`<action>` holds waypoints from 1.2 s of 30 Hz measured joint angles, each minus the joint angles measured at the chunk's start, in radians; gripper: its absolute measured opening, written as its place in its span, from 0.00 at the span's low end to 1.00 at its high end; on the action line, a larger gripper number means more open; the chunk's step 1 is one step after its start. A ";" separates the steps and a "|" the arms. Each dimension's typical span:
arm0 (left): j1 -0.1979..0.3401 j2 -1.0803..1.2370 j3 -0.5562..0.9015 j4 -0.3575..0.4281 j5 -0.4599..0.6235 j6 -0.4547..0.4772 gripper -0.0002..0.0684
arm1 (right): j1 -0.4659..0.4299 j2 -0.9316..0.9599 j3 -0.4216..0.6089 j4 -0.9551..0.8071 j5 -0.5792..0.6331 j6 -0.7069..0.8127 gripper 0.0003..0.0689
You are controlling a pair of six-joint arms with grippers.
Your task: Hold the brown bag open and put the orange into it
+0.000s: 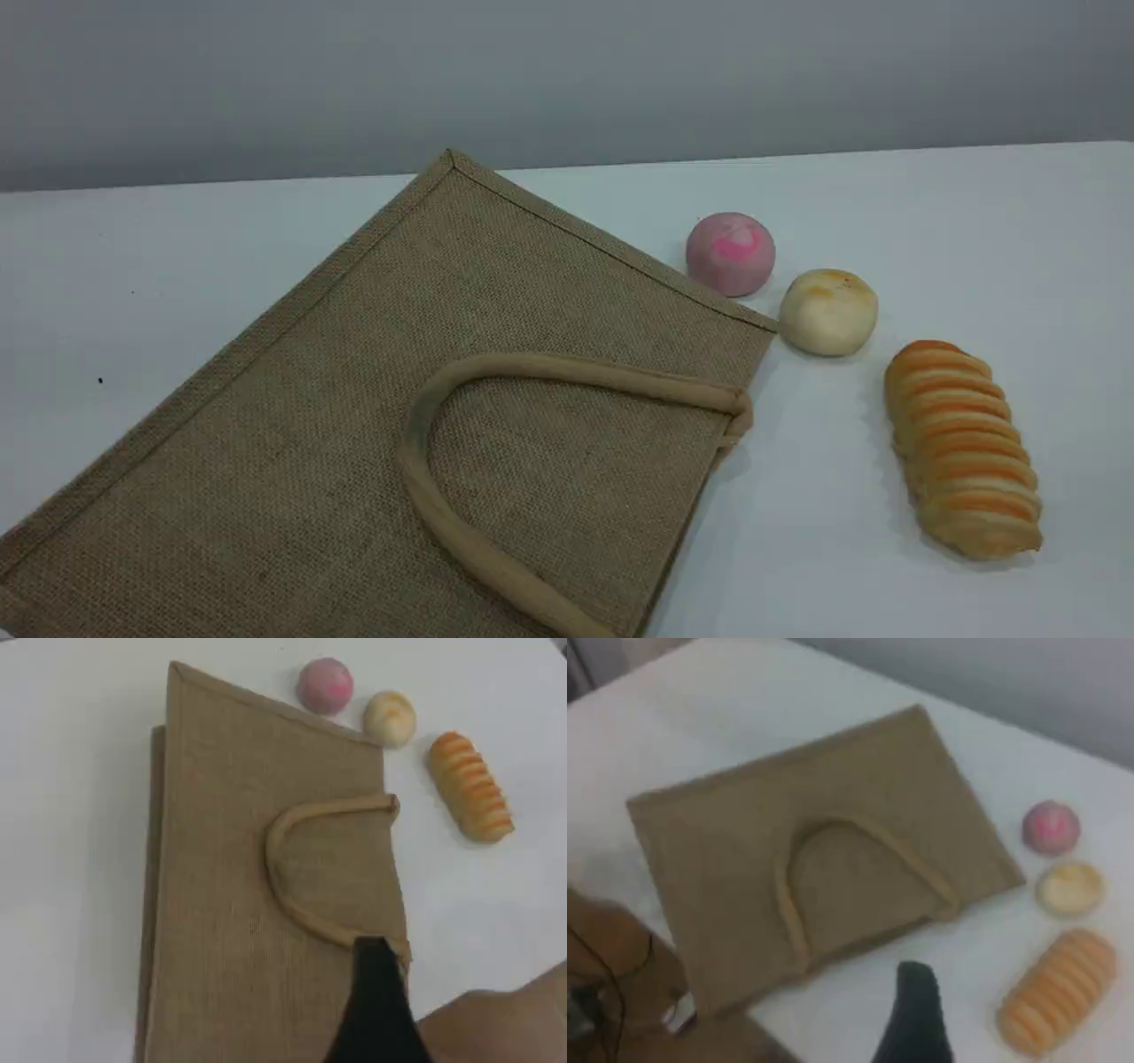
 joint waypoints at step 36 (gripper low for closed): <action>0.000 -0.617 0.610 0.281 -0.146 -0.079 0.66 | -0.032 -0.146 0.243 0.079 -0.025 -0.006 0.71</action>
